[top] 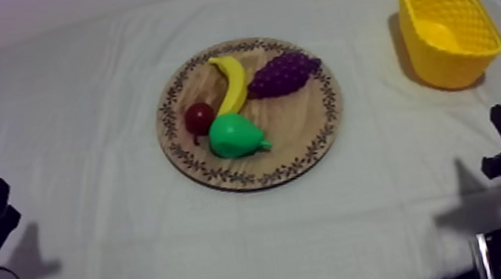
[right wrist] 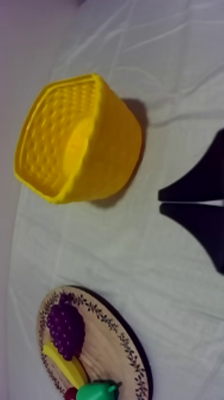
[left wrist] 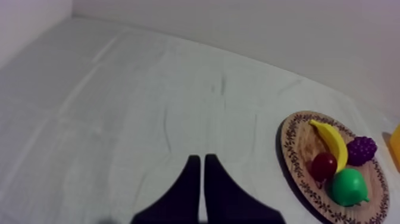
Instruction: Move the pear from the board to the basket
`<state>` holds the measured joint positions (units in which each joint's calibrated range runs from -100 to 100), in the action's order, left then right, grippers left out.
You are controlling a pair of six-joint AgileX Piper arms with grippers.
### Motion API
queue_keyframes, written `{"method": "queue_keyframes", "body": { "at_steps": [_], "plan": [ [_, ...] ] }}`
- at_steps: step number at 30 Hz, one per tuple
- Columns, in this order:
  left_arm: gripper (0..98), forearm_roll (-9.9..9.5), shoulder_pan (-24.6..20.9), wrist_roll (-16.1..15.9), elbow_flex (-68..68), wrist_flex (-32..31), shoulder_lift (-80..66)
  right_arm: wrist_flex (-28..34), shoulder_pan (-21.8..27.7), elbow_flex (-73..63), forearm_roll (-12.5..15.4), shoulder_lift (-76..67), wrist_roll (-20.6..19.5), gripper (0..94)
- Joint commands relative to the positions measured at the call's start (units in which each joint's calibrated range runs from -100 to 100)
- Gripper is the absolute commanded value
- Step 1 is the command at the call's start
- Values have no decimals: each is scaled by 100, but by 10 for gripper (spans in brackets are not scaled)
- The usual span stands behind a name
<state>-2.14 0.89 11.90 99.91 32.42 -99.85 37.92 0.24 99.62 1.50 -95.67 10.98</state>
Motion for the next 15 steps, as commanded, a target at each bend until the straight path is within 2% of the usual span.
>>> {"method": "queue_keyframes", "body": {
  "at_steps": [1,12,15],
  "plan": [
    [1,-3,1,-1,-2,0,2,6,-1,5,-1,0,3,3],
    [1,-3,1,-1,-2,0,2,6,-1,5,-1,0,3,3],
    [1,-3,1,-1,-2,0,2,155,-85,-19,-49,0,123,3]
  ]
}}
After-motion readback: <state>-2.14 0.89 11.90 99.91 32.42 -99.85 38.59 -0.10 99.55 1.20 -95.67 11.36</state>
